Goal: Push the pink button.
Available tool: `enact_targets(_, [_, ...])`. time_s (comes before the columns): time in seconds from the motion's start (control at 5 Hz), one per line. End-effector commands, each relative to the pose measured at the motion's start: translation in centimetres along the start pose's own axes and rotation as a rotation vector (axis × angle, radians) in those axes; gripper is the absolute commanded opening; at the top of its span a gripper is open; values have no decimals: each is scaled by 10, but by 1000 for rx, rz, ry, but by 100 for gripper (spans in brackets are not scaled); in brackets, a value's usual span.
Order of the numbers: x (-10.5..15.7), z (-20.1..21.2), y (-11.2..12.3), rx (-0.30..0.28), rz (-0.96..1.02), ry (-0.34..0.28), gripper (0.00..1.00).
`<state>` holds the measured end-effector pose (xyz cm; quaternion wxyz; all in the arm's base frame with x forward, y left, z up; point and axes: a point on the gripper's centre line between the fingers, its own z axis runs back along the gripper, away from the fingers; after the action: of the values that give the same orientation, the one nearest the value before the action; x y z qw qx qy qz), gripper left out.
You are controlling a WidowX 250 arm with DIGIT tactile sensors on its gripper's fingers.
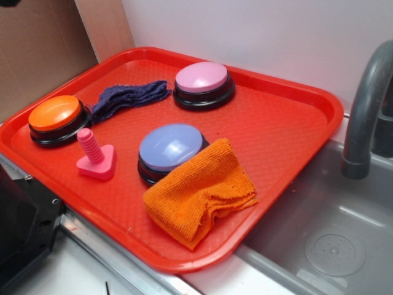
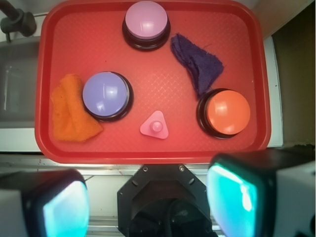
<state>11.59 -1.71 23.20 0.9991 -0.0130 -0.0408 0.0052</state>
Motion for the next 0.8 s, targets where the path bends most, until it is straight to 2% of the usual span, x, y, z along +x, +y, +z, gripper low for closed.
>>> enact_targets(0.0, [84, -37, 37, 42, 13, -179, 100])
enact_targets(0.2, [111, -63, 32, 77, 37, -231, 100])
enact_targets(0.4, [131, -95, 26, 73, -21, -182, 100])
enact_targets(0.6, [146, -121, 21, 110, -65, -161, 100])
